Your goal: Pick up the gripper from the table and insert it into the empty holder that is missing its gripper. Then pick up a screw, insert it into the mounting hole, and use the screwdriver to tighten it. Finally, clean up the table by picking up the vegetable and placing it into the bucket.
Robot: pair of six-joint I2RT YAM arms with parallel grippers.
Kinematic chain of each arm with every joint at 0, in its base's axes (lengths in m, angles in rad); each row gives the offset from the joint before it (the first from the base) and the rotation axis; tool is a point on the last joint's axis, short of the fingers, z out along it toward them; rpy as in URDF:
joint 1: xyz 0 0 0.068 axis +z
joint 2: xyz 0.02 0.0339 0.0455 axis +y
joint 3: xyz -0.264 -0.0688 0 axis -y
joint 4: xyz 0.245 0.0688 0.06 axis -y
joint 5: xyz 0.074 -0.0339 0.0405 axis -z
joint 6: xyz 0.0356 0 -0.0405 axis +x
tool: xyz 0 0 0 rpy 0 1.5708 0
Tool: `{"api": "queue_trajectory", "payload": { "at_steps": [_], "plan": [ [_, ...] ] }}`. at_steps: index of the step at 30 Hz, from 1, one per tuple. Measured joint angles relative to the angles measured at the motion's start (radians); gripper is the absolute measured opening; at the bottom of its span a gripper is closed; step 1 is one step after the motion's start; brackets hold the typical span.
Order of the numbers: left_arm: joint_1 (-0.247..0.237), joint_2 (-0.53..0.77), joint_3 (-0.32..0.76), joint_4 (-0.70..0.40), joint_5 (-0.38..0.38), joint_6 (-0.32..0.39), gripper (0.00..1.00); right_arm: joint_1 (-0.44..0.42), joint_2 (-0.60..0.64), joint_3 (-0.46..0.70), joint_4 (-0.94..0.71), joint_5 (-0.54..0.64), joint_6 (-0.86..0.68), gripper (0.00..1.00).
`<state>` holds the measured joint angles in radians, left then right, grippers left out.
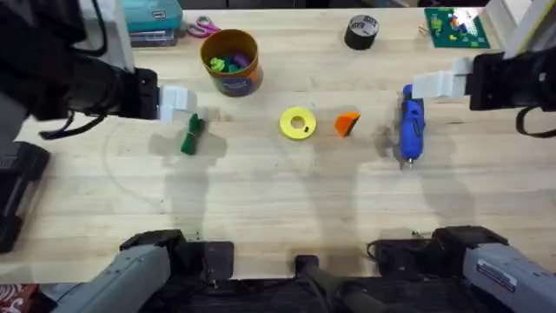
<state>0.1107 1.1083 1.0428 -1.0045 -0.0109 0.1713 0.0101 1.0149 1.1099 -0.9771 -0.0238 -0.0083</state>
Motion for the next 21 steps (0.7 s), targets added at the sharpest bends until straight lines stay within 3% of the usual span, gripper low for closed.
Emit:
{"api": "queue_trajectory", "payload": {
  "at_steps": [7, 17, 21],
  "plan": [
    [-0.025, 0.218, 0.000, -0.014, 0.014, 0.058, 0.985, 0.000, 0.000, 0.000, 0.000, 0.000, 0.000, 0.997],
    [-0.033, 0.456, 0.000, 0.048, 0.014, 0.070, 0.994, 0.000, 0.000, 0.000, 0.000, 0.000, 0.000, 0.996],
    [-0.033, 0.503, 0.000, 0.064, 0.009, 0.075, 0.929, 0.000, 0.000, 0.000, 0.000, 0.000, 0.000, 0.996]
  ]
}}
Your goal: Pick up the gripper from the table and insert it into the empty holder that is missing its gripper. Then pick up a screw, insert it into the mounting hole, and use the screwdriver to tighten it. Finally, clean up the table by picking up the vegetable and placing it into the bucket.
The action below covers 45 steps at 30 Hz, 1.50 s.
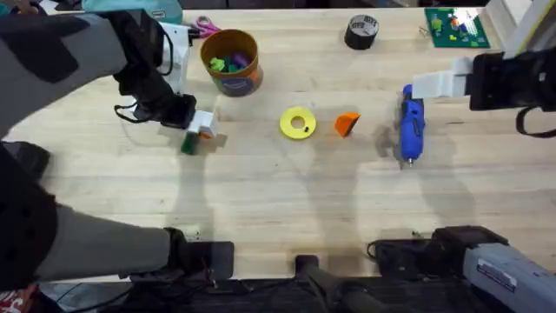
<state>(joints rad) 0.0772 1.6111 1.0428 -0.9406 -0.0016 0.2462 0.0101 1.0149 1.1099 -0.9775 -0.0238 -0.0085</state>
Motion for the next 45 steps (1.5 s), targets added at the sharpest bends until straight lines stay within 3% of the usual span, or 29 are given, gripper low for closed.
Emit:
{"api": "queue_trajectory", "payload": {
  "at_steps": [6, 11, 13, 25, 32, 39, 45],
  "plan": [
    [0.000, 0.042, 0.000, 0.016, -0.013, 0.005, 0.616, 0.000, 0.000, 0.000, -0.004, 0.000, 0.000, 0.997],
    [0.000, 0.052, 0.000, 0.021, -0.018, 0.008, 0.107, 0.000, 0.000, 0.000, -0.016, 0.000, 0.000, 0.996],
    [0.000, 0.052, 0.000, 0.022, -0.019, 0.010, 0.010, 0.000, 0.000, 0.000, -0.019, 0.000, 0.000, 0.996],
    [0.000, 0.053, 0.010, 0.019, -0.018, 0.009, 0.008, 0.000, 0.000, 0.000, -0.019, 0.000, 0.000, 0.997],
    [0.000, 0.035, 0.161, -0.109, -0.012, 0.008, 0.008, 0.000, 0.000, 0.000, -0.019, 0.000, 0.000, 0.997],
    [0.000, -0.142, 0.262, -0.179, 0.006, 0.008, 0.008, 0.000, 0.000, 0.000, -0.019, 0.000, 0.000, 0.996],
    [0.000, -0.346, 0.277, -0.223, 0.007, 0.008, 0.008, 0.000, 0.000, 0.000, -0.019, 0.000, 0.000, 0.997]
  ]
}}
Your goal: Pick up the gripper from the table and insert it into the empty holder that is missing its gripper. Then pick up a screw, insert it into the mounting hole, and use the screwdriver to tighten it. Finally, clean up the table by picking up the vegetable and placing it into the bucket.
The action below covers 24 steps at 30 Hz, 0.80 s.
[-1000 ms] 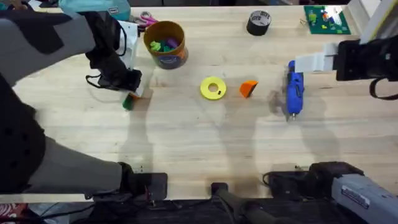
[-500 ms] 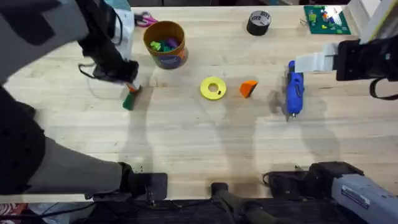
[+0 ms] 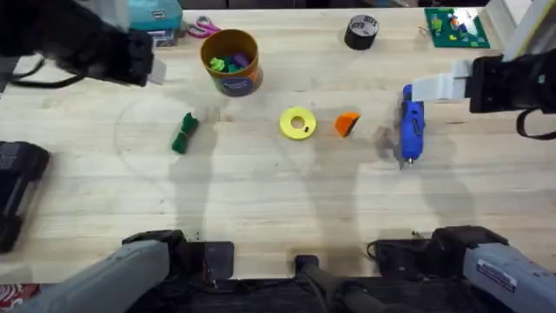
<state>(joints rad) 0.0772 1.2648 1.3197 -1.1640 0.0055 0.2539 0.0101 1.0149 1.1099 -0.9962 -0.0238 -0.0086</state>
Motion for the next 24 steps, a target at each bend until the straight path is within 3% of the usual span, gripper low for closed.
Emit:
{"api": "queue_trajectory", "payload": {
  "at_steps": [7, 18, 24],
  "plan": [
    [0.000, -0.126, 0.001, -0.023, 0.002, 0.000, 0.008, 0.000, 0.000, 0.000, 0.000, 0.000, 0.000, 0.997],
    [0.000, -0.131, 0.001, -0.023, 0.002, 0.003, 0.024, 0.000, 0.000, 0.000, -0.005, 0.000, 0.000, 0.997],
    [0.000, -0.131, 0.001, -0.022, 0.002, -0.001, 0.923, 0.000, 0.000, 0.000, -0.013, 0.000, 0.000, 0.998]
  ]
}}
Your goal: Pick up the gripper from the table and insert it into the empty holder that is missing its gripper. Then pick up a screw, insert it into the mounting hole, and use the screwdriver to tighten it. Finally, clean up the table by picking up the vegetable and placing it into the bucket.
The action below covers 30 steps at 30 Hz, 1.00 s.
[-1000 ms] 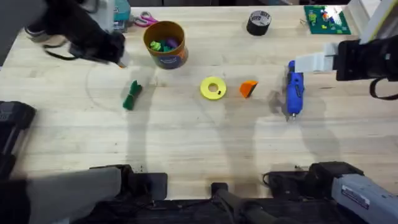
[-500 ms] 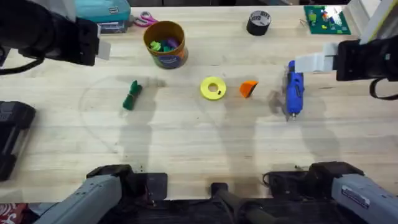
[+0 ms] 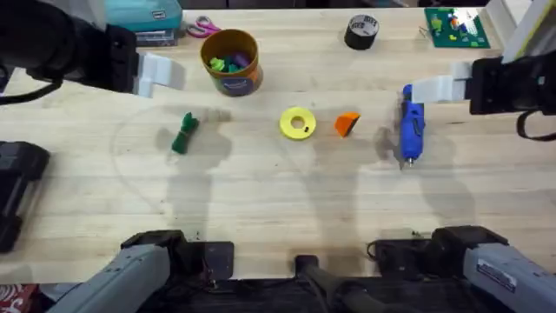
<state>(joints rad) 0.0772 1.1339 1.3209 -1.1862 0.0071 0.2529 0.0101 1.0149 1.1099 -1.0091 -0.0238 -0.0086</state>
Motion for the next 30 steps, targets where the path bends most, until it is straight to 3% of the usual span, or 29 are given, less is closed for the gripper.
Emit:
{"api": "queue_trajectory", "payload": {
  "at_steps": [2, 8, 12, 18, 21, 30],
  "plan": [
    [0.000, 0.000, 0.000, 0.000, 0.000, -0.004, 0.981, 0.000, 0.000, 0.000, -0.016, 0.000, 0.000, 0.996],
    [0.000, 0.000, 0.000, 0.014, 0.000, -0.005, 0.985, 0.000, 0.000, 0.000, -0.103, 0.000, 0.000, 0.997],
    [0.000, 0.000, 0.000, 0.084, 0.000, -0.009, 0.985, 0.000, 0.000, 0.000, -0.232, 0.000, 0.000, 0.997],
    [0.000, 0.000, 0.000, 0.167, 0.026, -0.103, 0.986, 0.000, 0.000, 0.000, -0.366, 0.000, -0.003, 0.997],
    [0.000, 0.000, 0.000, 0.197, 0.050, -0.132, 0.986, 0.000, 0.000, 0.000, -0.375, 0.000, -0.003, 0.997],
    [0.000, 0.002, 0.000, 0.423, 0.064, -0.156, 0.986, 0.000, 0.000, 0.000, -0.376, 0.000, -0.003, 0.997]
  ]
}}
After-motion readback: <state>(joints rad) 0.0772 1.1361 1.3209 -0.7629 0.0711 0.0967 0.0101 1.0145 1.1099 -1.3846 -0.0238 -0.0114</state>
